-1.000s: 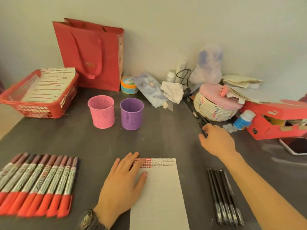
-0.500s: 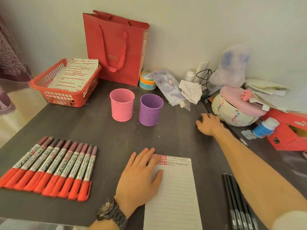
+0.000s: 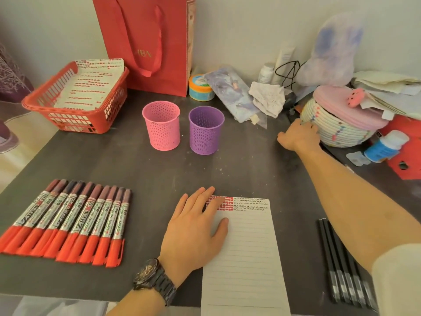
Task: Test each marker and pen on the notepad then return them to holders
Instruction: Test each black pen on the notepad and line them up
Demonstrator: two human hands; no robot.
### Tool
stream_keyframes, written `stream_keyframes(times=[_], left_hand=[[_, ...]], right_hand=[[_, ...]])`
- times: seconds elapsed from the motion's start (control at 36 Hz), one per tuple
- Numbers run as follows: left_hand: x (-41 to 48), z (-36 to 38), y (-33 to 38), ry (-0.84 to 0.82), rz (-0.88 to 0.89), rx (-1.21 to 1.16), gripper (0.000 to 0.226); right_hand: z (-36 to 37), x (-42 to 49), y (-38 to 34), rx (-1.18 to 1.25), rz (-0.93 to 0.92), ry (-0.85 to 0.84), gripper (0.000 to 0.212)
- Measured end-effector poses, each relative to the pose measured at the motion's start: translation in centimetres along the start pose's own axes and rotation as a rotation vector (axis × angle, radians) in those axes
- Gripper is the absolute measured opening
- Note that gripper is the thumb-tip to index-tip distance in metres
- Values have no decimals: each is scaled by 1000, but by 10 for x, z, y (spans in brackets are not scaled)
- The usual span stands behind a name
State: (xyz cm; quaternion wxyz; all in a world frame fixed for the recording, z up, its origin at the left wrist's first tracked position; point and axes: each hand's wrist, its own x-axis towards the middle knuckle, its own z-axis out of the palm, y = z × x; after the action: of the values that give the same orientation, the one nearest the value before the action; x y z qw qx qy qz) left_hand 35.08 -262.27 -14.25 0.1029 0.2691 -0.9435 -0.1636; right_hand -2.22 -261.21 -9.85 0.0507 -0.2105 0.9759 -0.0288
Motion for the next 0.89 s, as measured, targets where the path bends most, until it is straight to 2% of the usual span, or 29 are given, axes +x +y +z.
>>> stream_keyframes(times=[0.19,0.28,0.33,0.42,0.47,0.58,0.64,0.78,0.89], left_hand=[[1,-1,1,26,1,-19,50],[1,-2,0,22,8,-14,51],[0,-2,0,22,11,-17,51],[0,-3,0,30,9,-34,52],[-2,-2,-2,18,5,-53,52],[-3,-6,-7,40,0,-214,46],[-5,-11,-6,90,-5,-333,39],[-23,-27,17,134,88,-465,32],[-32,-31,31,-13,213,-419,40]], right_hand=[[-4,-6,-10,-84,-71,-37,40],[-11,-17,-11,-18,-139,-77,19],[-17,-30,-8,162,-161,-98,17],[-21,-64,-2,559,-170,-128,33],[-20,-99,1,794,-197,-175,36],[-12,-188,13,1196,-293,-292,15],[-5,-234,21,1366,-267,-337,10],[13,-307,24,1562,-222,-361,10],[26,-327,22,1624,-215,-346,11]])
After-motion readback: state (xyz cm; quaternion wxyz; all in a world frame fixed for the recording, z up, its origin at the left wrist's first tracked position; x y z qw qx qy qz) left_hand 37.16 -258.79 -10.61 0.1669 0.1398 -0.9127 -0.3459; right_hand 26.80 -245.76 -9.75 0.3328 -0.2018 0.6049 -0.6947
